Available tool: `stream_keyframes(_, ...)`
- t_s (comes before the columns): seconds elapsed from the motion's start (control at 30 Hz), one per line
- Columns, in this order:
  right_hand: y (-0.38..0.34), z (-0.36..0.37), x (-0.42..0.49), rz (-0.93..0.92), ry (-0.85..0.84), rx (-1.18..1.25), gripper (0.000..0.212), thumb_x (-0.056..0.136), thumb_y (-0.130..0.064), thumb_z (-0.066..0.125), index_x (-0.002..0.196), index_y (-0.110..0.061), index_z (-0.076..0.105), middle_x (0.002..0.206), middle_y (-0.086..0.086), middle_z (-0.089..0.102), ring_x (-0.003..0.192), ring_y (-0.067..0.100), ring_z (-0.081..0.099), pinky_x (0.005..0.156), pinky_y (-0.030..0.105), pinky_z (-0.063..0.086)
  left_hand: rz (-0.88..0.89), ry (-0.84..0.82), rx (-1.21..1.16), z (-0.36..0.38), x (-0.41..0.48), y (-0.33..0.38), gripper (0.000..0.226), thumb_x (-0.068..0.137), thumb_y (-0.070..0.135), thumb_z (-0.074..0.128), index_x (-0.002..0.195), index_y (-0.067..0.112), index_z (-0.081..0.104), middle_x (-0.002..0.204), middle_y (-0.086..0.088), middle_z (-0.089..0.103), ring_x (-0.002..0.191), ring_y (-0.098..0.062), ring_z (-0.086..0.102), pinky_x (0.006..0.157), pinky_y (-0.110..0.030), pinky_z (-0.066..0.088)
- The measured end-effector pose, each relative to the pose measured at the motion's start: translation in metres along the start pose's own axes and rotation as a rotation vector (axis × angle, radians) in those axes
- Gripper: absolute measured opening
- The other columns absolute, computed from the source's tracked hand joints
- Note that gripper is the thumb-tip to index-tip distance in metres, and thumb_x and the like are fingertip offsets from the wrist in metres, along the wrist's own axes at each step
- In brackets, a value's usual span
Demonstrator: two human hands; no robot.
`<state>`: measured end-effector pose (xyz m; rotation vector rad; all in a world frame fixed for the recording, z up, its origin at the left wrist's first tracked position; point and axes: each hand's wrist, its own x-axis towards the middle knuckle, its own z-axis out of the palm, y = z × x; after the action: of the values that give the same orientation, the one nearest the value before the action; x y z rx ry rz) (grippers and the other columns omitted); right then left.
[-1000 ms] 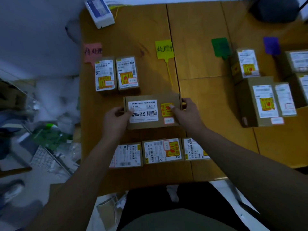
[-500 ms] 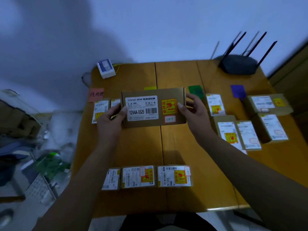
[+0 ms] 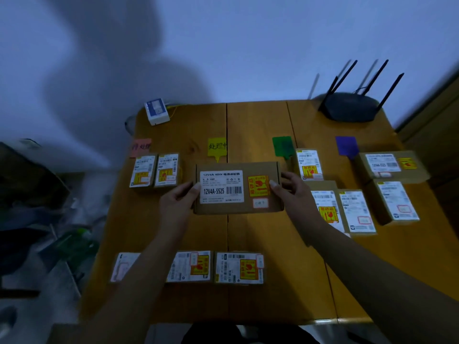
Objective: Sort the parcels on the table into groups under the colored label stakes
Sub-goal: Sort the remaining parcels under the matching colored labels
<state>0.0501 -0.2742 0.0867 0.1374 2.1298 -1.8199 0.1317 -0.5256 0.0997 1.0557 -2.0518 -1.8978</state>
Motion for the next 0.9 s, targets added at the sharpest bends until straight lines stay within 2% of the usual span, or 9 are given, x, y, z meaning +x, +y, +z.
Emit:
stream_keyframes(0.13, 0.015, -0.012, -0.003, 0.076, -0.004, -0.031, 0.049, 0.100, -0.031, 0.066, 0.145, -0.023, 0.051, 0.130, 0.004, 0.063, 0.107, 0.016, 0.066, 0.083, 0.034, 0.059, -0.058, -0.033, 0.017, 0.012, -0.010, -0.012, 0.044, 0.097, 0.021, 0.068, 0.139, 0.008, 0.061, 0.119, -0.009, 0.071, 0.108, -0.021, 0.067, 0.084, -0.028, 0.057)
stream_keyframes(0.27, 0.027, -0.020, 0.002, 0.104, 0.026, -0.101, 0.052, 0.100, -0.033, 0.065, 0.149, -0.023, 0.049, 0.127, 0.000, 0.062, 0.105, 0.016, 0.066, 0.079, 0.029, 0.057, -0.059, -0.031, 0.068, 0.026, -0.012, -0.022, 0.045, 0.096, 0.016, 0.068, 0.140, 0.008, 0.060, 0.127, -0.009, 0.068, 0.116, -0.021, 0.064, 0.098, -0.036, 0.055)
stream_keyframes(0.33, 0.031, -0.021, 0.011, 0.096, 0.056, -0.211, 0.054, 0.100, -0.038, 0.066, 0.149, -0.024, 0.051, 0.127, -0.003, 0.060, 0.111, 0.017, 0.064, 0.085, 0.033, 0.057, -0.033, -0.016, 0.124, 0.038, -0.003, -0.028, 0.044, 0.097, 0.015, 0.068, 0.139, 0.007, 0.060, 0.131, -0.011, 0.067, 0.116, -0.018, 0.061, 0.101, -0.037, 0.053)
stream_keyframes(0.43, 0.033, -0.018, 0.036, 0.120, 0.091, -0.352, 0.055, 0.099, -0.044, 0.065, 0.148, -0.022, 0.054, 0.136, 0.003, 0.065, 0.118, 0.024, 0.065, 0.098, 0.044, 0.056, -0.018, 0.012, 0.173, 0.058, 0.021, -0.033, 0.041, 0.097, 0.017, 0.068, 0.136, 0.006, 0.063, 0.131, -0.011, 0.067, 0.109, -0.013, 0.059, 0.096, -0.029, 0.051)
stream_keyframes(0.53, 0.037, -0.010, 0.077, 0.161, 0.130, -0.411, 0.054, 0.100, -0.038, 0.066, 0.147, -0.014, 0.055, 0.139, 0.008, 0.065, 0.123, 0.027, 0.063, 0.101, 0.040, 0.051, -0.025, 0.018, 0.236, 0.079, 0.062, -0.040, 0.038, 0.094, 0.021, 0.071, 0.131, 0.009, 0.068, 0.127, -0.009, 0.071, 0.108, -0.015, 0.065, 0.093, -0.029, 0.055)
stream_keyframes(0.6, 0.038, -0.004, 0.104, 0.196, 0.137, -0.386, 0.048, 0.101, -0.032, 0.065, 0.143, -0.011, 0.060, 0.128, 0.007, 0.068, 0.114, 0.024, 0.063, 0.096, 0.035, 0.048, -0.018, 0.027, 0.293, 0.092, 0.092, -0.044, 0.037, 0.093, 0.023, 0.072, 0.128, 0.012, 0.071, 0.124, -0.007, 0.073, 0.106, -0.016, 0.067, 0.085, -0.024, 0.055)
stream_keyframes(0.67, 0.039, 0.005, 0.131, 0.236, 0.110, -0.362, 0.046, 0.098, -0.037, 0.066, 0.138, -0.014, 0.064, 0.121, 0.005, 0.070, 0.108, 0.021, 0.064, 0.099, 0.037, 0.050, 0.002, 0.019, 0.352, 0.105, 0.122, -0.048, 0.036, 0.094, 0.023, 0.071, 0.129, 0.012, 0.071, 0.123, -0.006, 0.073, 0.104, -0.015, 0.067, 0.079, -0.022, 0.051)
stream_keyframes(0.77, 0.075, 0.006, 0.187, 0.228, 0.071, -0.377, 0.065, 0.075, -0.061, 0.066, 0.131, -0.029, 0.066, 0.121, 0.000, 0.073, 0.112, 0.023, 0.069, 0.102, 0.050, 0.055, 0.007, 0.007, 0.420, 0.118, 0.160, -0.052, 0.036, 0.095, 0.022, 0.068, 0.129, 0.012, 0.070, 0.125, -0.007, 0.073, 0.108, -0.019, 0.068, 0.087, -0.028, 0.054)
stream_keyframes(0.9, 0.077, 0.023, 0.203, 0.251, 0.094, -0.398, 0.052, 0.090, -0.046, 0.068, 0.138, -0.027, 0.061, 0.125, 0.002, 0.071, 0.114, 0.025, 0.068, 0.101, 0.050, 0.056, 0.003, 0.031, 0.510, 0.126, 0.187, -0.061, 0.033, 0.096, 0.022, 0.067, 0.127, 0.013, 0.072, 0.123, -0.007, 0.074, 0.110, -0.022, 0.069, 0.077, -0.021, 0.043)
